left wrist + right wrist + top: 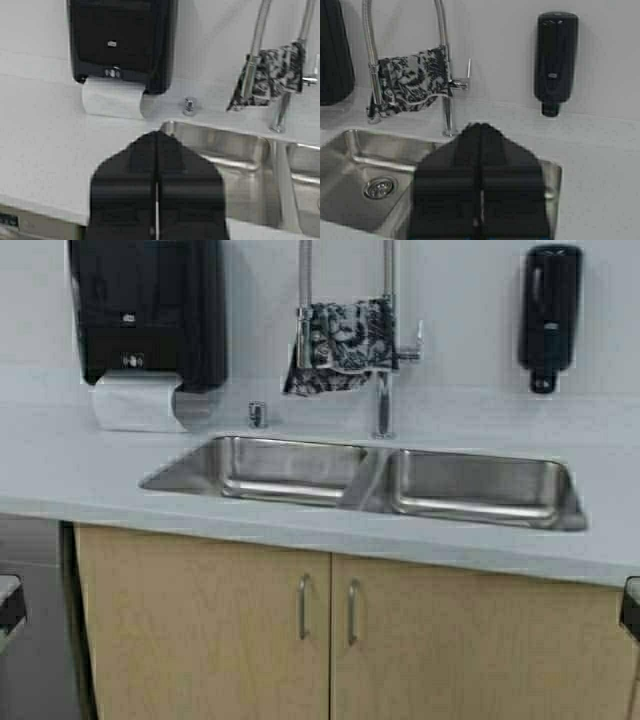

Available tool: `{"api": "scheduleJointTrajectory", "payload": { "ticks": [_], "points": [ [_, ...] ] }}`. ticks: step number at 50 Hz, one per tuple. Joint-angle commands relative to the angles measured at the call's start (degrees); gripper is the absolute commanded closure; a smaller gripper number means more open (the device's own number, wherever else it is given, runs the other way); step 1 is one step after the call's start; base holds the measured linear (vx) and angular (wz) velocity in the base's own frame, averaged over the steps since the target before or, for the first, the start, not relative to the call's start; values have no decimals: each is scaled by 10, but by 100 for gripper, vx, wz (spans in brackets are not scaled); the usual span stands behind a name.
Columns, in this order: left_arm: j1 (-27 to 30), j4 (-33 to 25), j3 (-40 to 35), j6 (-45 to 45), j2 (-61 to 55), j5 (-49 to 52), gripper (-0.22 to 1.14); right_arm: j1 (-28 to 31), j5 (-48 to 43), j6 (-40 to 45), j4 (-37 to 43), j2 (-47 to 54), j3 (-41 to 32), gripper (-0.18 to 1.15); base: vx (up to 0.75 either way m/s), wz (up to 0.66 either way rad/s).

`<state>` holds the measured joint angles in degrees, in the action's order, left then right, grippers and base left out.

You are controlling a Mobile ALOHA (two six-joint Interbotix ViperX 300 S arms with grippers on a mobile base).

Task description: Get the cloth and wipe up the spill under the wine glass

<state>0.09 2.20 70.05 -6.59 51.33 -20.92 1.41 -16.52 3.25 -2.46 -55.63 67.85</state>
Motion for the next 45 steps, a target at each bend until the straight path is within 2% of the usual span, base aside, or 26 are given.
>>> {"api": "scheduleJointTrajectory", "payload": {
  "ticks": [1, 7, 15, 27, 34, 45],
  "points": [
    [0, 1, -6, 2, 1, -4, 89, 9, -5, 1, -2, 4, -18, 92, 35, 10],
    [1, 1, 0, 0, 15, -4, 89, 26, 4, 0, -3, 4, -24, 92, 35, 8],
    [0, 2, 8, 2, 41, 11, 89, 59, 70, 0, -4, 15, -59, 92, 35, 7],
    [0, -1, 20, -8, 81, 25, 89, 154, 105, -1, -2, 83, -98, 92, 33, -1],
    [1, -1, 29, -8, 111, 27, 89, 184, 54, -1, -4, 178, -106, 92, 30, -2],
    [1, -2, 31, -8, 119, 34, 89, 207, -122, -2, -4, 317, -121, 91, 26, -1]
  ]
}}
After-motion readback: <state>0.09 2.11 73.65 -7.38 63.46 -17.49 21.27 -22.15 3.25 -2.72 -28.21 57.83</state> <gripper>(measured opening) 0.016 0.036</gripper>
